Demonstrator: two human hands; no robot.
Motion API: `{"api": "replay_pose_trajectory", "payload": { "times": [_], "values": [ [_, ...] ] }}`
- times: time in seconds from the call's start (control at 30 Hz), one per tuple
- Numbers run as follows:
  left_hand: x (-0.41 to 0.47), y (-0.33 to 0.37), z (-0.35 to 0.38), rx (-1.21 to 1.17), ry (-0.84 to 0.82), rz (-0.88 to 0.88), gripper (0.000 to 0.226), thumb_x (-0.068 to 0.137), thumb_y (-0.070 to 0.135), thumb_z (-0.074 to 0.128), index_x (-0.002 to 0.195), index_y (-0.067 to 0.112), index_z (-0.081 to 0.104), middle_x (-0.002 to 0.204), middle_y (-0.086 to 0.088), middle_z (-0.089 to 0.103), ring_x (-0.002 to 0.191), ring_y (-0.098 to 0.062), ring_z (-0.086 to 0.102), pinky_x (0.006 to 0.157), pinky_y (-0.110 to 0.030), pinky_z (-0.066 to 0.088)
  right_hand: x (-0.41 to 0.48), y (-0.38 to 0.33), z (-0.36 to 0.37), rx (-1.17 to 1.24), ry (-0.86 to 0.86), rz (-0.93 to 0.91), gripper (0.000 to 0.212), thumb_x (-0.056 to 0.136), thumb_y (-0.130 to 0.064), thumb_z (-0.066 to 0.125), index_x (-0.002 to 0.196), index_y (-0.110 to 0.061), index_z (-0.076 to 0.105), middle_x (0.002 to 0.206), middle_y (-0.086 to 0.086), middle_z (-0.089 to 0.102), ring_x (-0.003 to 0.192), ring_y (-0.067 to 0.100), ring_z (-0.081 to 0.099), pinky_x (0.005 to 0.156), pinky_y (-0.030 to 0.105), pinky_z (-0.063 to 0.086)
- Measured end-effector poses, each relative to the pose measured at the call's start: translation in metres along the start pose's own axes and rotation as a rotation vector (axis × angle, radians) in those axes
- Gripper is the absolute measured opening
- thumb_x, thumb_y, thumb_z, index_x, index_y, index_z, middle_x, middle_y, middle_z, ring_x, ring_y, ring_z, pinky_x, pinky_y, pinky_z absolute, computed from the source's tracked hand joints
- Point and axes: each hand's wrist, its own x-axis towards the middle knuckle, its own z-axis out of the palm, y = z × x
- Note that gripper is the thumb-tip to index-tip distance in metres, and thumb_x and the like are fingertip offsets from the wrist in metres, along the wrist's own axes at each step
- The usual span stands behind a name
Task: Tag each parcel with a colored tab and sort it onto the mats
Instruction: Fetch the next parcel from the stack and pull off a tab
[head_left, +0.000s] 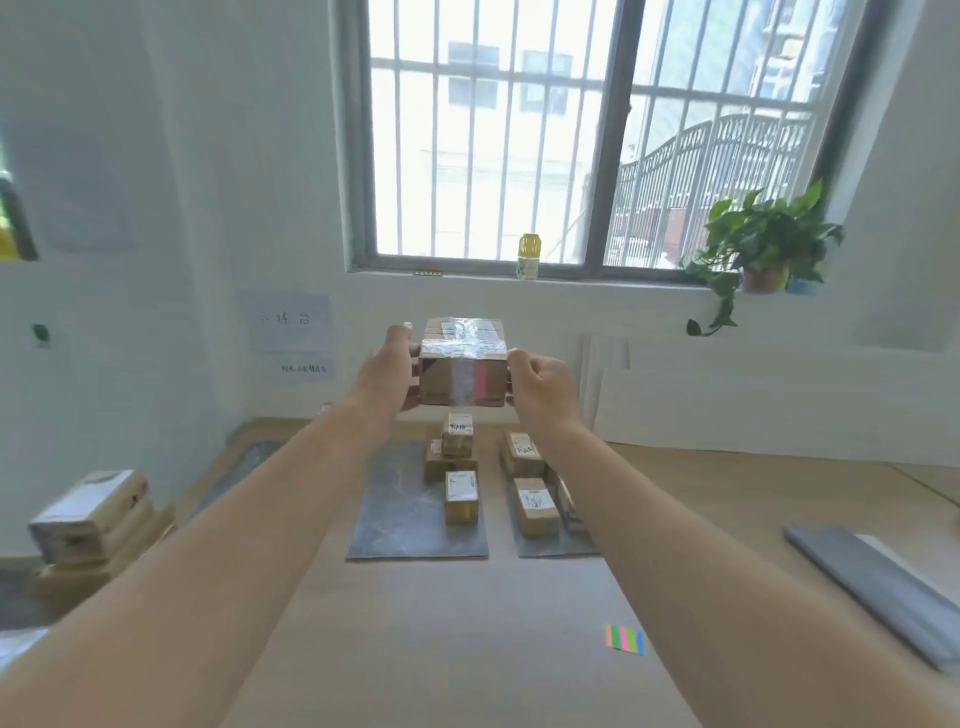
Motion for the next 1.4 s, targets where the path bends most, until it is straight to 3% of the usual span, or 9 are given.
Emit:
{"api": "replay_pose_trajectory", "payload": {
  "times": [0.13,0.33,0.47,0.57,0.73,0.93,1.17,1.27,1.4],
  "values": [
    [0.004,0.029,-0.003,-0.004,0.001,0.044,0.057,0.102,0.051,0.026,0.115,0.013,0.067,0.106,-0.009,0.07,0.087,-0.025,0.068,0.086,-0.035,0.055,0.012,-0.023,-0.005,-0.026,0.037,-0.041,0.042,0.079,-0.054,0.043,0.054,-0.021,0.046,0.06,0.003,0.049,0.062,0.02,0.048,0.07,0.053,0.056],
    [0.004,0.045,-0.015,0.01,-0.018,0.074,0.057,0.102,0.05,0.023,0.11,0.014,0.066,0.096,-0.006,0.07,0.084,-0.024,0.067,0.097,-0.042,0.051,0.02,-0.04,-0.002,-0.031,0.061,-0.055,0.052,0.087,-0.048,0.045,0.069,0.0,0.054,0.065,0.005,0.055,0.062,0.018,0.05,0.062,0.034,0.044],
    [0.007,0.051,-0.026,-0.009,-0.004,0.074,0.058,0.103,0.049,0.023,0.116,0.012,0.065,0.097,-0.007,0.069,0.085,-0.024,0.067,0.087,-0.037,0.054,0.023,-0.046,0.007,-0.025,0.056,-0.049,0.054,0.093,-0.043,0.046,0.08,0.007,0.059,0.07,0.017,0.062,0.064,0.017,0.053,0.056,0.028,0.045],
    [0.01,0.052,-0.037,-0.002,0.006,0.069,0.057,0.104,0.048,0.023,0.117,0.011,0.065,0.098,-0.008,0.068,0.083,-0.023,0.067,0.071,-0.03,0.052,0.026,-0.048,0.02,-0.022,0.048,-0.047,0.057,0.088,-0.049,0.044,0.081,0.005,0.062,0.075,0.019,0.068,0.066,0.018,0.054,0.062,0.037,0.049],
    [0.021,0.041,-0.055,-0.01,0.055,0.047,0.057,0.104,0.048,0.024,0.113,0.011,0.067,0.092,-0.006,0.067,0.077,-0.02,0.066,0.067,-0.027,0.052,0.03,-0.04,0.047,-0.003,0.017,-0.025,0.065,0.076,-0.057,0.04,0.085,0.003,0.064,0.089,0.023,0.07,0.066,0.018,0.054,0.064,0.038,0.049],
    [0.034,0.02,-0.074,-0.023,0.127,-0.013,0.057,0.102,0.051,0.029,0.109,0.012,0.069,0.095,-0.009,0.073,0.086,-0.027,0.07,0.093,-0.041,0.055,0.045,-0.023,0.081,0.008,-0.046,-0.011,0.058,0.074,-0.051,0.041,0.087,0.0,0.065,0.086,0.021,0.071,0.086,0.042,0.069,0.08,0.062,0.057],
    [0.037,-0.006,-0.113,0.005,0.261,-0.02,0.052,0.102,0.048,0.029,0.102,0.016,0.071,0.103,-0.011,0.073,0.087,-0.028,0.07,0.085,-0.038,0.055,0.056,0.001,0.147,0.066,-0.202,-0.011,0.049,0.079,-0.048,0.041,0.08,-0.004,0.062,0.069,0.008,0.068,0.069,0.029,0.067,0.076,0.059,0.057],
    [0.046,-0.017,-0.136,-0.007,0.322,-0.031,0.049,0.105,0.043,0.03,0.105,0.012,0.068,0.101,-0.01,0.071,0.081,-0.023,0.068,0.08,-0.033,0.055,0.051,0.004,0.18,0.112,-0.272,0.007,0.051,0.084,-0.048,0.042,0.082,-0.002,0.063,0.082,0.018,0.071,0.077,0.041,0.067,0.073,0.056,0.057],
    [0.06,-0.041,-0.168,-0.026,0.368,-0.101,0.045,0.104,0.044,0.032,0.102,0.014,0.067,0.096,-0.007,0.071,0.083,-0.023,0.067,0.086,-0.035,0.053,0.046,0.009,0.22,0.13,-0.314,0.024,0.037,0.094,-0.035,0.042,0.065,-0.013,0.047,0.064,0.004,0.048,0.06,0.018,0.04,0.061,0.036,0.032]
  ]
}}
